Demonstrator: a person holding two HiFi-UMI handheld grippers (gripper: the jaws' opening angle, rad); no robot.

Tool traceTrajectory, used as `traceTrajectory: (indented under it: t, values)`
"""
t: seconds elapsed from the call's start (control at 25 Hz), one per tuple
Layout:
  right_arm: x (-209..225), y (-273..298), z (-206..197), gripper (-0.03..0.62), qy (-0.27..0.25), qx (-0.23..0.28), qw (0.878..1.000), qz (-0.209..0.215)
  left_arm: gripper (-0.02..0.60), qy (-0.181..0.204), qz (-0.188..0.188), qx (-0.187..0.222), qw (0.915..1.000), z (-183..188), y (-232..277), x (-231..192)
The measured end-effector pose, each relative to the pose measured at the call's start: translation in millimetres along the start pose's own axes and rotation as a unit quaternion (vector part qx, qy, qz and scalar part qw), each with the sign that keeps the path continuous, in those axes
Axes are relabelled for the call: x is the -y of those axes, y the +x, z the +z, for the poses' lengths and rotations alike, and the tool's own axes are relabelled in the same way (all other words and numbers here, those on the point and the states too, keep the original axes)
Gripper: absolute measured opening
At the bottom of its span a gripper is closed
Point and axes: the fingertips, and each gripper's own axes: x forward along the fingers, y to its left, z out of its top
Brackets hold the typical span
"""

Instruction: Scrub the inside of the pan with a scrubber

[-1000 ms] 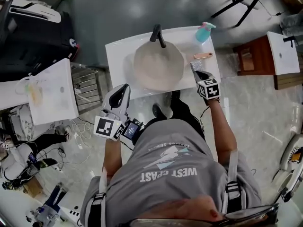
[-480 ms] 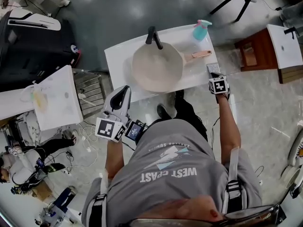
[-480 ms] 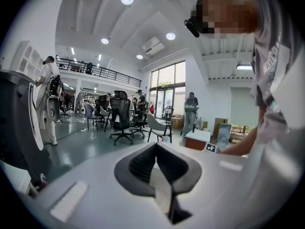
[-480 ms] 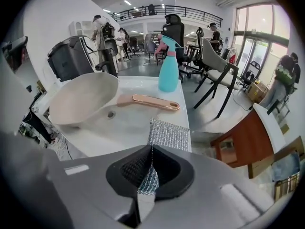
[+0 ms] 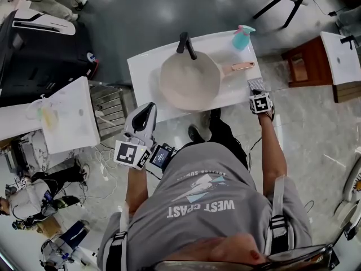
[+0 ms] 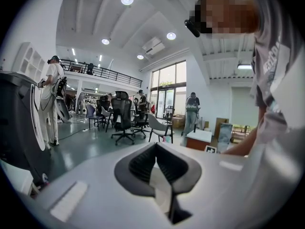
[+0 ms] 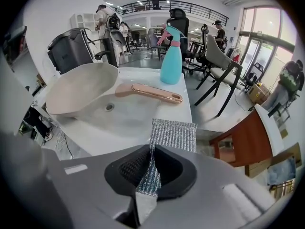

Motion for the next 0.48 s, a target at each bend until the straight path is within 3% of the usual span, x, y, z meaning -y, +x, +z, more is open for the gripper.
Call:
traceTrajectory:
  t: [0.28,0.48]
  values:
    - [-3,-14,5,0.101,-0.009,0.016,1.0,-0.005,0.002,0.006,0.006,0.01,0.9999,4,-11,3]
    - [-5,-60,33,0.099,0.004,0.077,0.997,-0.017,0.002,0.011,0.01,0.022,0.9997,11,-22,5]
